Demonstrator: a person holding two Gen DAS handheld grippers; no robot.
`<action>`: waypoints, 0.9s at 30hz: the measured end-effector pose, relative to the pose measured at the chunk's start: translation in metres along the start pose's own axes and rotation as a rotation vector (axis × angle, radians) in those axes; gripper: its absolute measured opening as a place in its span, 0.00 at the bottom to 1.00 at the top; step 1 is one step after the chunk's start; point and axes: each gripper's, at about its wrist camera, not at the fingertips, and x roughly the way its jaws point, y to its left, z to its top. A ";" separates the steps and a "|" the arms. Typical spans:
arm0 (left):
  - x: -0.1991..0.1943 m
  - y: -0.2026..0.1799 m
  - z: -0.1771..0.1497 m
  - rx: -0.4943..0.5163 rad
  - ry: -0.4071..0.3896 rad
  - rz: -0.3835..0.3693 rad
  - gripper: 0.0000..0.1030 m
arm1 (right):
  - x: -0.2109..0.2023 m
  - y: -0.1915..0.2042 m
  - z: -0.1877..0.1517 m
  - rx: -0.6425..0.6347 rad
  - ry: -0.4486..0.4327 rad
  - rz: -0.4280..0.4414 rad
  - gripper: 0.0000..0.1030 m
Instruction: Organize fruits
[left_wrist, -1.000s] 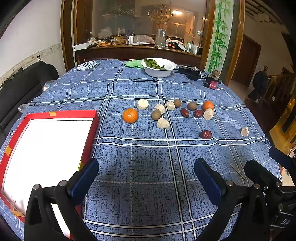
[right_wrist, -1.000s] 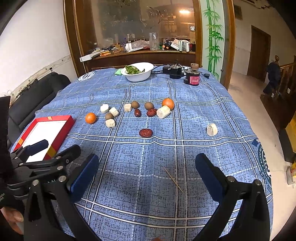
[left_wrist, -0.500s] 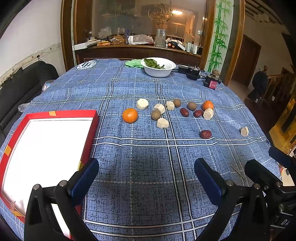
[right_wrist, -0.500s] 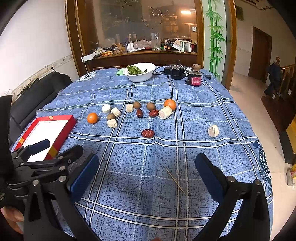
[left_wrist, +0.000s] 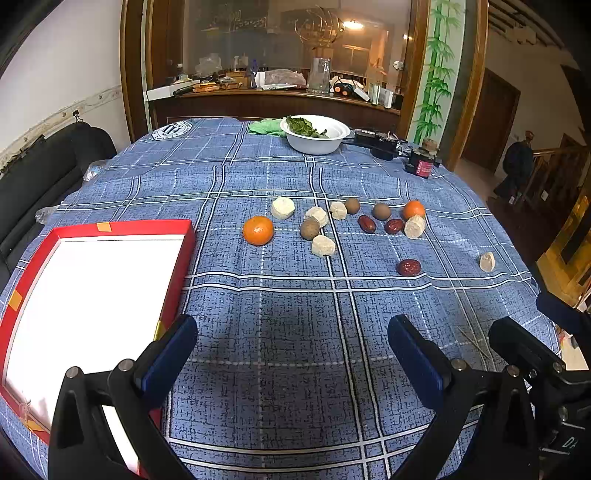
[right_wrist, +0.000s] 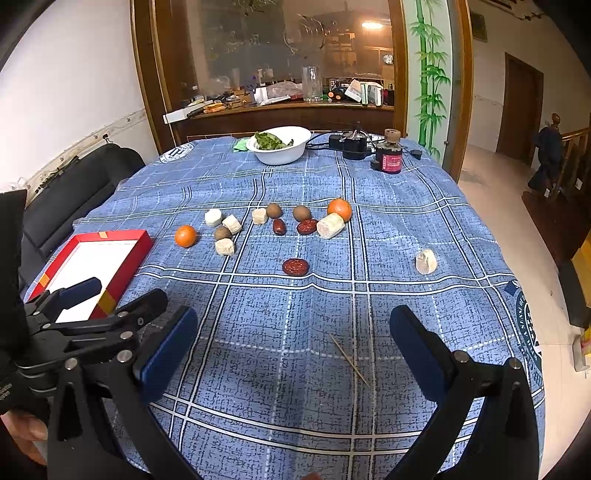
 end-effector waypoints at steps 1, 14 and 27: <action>0.000 0.000 0.000 0.000 0.001 0.001 0.99 | 0.000 0.000 0.000 0.000 0.000 -0.001 1.00; 0.007 -0.003 -0.005 0.009 0.026 0.001 0.99 | 0.000 -0.012 -0.002 0.019 -0.002 0.005 1.00; 0.031 -0.028 0.000 0.056 0.057 -0.091 0.95 | 0.029 -0.105 -0.003 0.130 0.041 -0.109 0.94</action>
